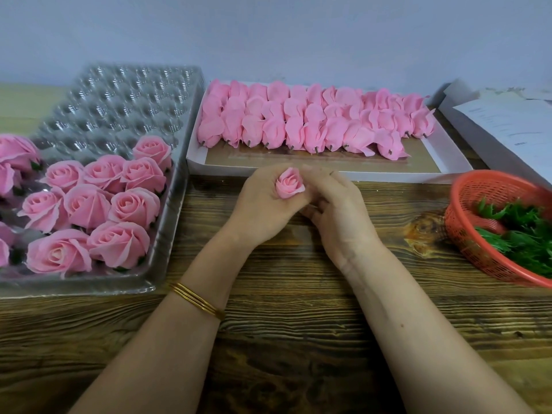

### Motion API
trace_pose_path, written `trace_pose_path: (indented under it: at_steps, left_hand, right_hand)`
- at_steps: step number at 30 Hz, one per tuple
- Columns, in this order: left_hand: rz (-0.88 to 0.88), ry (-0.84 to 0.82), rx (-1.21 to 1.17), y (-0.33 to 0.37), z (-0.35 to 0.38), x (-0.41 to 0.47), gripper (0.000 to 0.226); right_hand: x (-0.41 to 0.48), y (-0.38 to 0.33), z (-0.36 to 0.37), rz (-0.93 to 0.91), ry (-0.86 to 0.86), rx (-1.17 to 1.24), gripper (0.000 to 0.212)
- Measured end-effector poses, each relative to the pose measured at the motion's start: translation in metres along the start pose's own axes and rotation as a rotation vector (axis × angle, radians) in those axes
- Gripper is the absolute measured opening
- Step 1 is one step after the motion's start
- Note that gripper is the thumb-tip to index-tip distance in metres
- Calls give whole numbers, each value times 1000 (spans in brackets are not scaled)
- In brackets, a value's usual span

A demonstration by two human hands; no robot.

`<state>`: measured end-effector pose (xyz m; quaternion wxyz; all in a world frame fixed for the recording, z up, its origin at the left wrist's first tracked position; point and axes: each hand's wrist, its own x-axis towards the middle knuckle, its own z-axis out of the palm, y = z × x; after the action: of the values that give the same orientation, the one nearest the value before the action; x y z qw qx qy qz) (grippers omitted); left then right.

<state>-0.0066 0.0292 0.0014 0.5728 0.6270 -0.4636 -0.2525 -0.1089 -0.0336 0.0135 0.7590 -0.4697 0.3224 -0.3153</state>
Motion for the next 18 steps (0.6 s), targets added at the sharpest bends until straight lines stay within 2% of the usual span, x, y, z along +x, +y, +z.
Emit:
trace_pose_path:
  at_steps: [2,5,14,17,18]
  left_hand:
    - [-24,-19,18,1,1,0,22]
    - [-43,-18,47,2,0,-1,20]
    - [-10,1,89,1,0,-1,14]
    - [-12,24,112,0,1,-1,20]
    - [-15,22,120,0,1,-1,15]
  right_hand:
    - [-1,1,2,6,22,0,29]
    - [0,1,2,17,46,10,36]
    - [0,2,-1,30,-16,18,36]
    - [0,3,-2,34,-32,9,34]
    - [1,3,-2,37,-38,6,33]
